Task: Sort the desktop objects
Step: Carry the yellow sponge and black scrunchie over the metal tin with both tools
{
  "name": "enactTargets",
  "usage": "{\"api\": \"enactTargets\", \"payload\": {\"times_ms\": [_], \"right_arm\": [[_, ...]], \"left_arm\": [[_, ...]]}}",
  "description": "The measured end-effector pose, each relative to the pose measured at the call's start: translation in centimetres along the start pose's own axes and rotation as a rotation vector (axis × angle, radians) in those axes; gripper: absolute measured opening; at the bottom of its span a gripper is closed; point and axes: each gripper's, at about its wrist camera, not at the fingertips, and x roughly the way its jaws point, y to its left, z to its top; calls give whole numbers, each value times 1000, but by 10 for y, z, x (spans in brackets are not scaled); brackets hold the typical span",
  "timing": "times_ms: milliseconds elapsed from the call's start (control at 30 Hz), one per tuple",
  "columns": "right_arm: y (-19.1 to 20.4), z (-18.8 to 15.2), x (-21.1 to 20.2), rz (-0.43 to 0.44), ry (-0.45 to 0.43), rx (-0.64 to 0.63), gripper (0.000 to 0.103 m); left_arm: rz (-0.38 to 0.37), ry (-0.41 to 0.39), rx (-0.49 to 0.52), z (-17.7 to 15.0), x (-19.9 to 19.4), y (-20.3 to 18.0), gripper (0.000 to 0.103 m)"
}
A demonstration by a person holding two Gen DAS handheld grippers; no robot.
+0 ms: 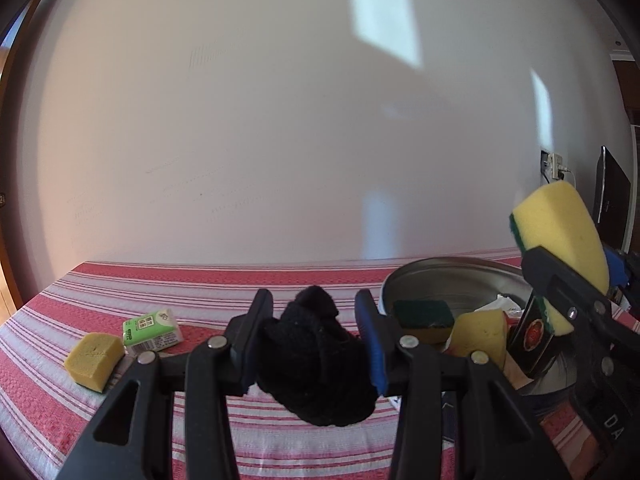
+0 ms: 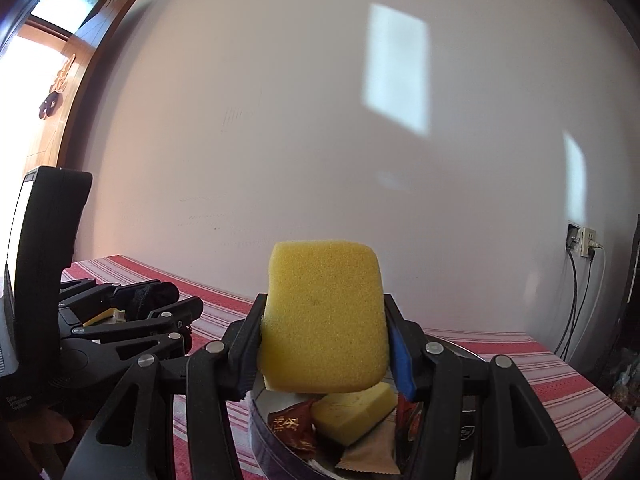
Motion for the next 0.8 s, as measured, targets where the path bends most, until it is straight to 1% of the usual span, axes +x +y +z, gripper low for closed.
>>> {"api": "enactTargets", "payload": {"times_ms": [233, 267, 333, 467, 533, 700, 800], "right_arm": [[-33, -3, 11, -80, 2, 15, 56], [-37, 5, 3, -93, 3, 21, 56], [-44, 4, -12, -116, 6, 32, 56], [-63, 4, -3, -156, 12, 42, 56], [-77, 2, -8, -172, 17, 48, 56], [-99, -1, 3, -190, 59, 71, 56], [-111, -6, 10, -195, 90, 83, 56]], "left_arm": [[-43, -5, 21, 2, 0, -29, 42], [-47, -4, 22, 2, 1, -31, 42], [-52, -4, 25, 2, 2, -35, 42], [-69, -4, 44, 3, 5, -46, 42], [-78, -6, 57, 3, 6, -53, 42], [-106, -3, 87, 5, 9, -76, 42], [-129, 14, 90, 6, 12, -87, 42]]}}
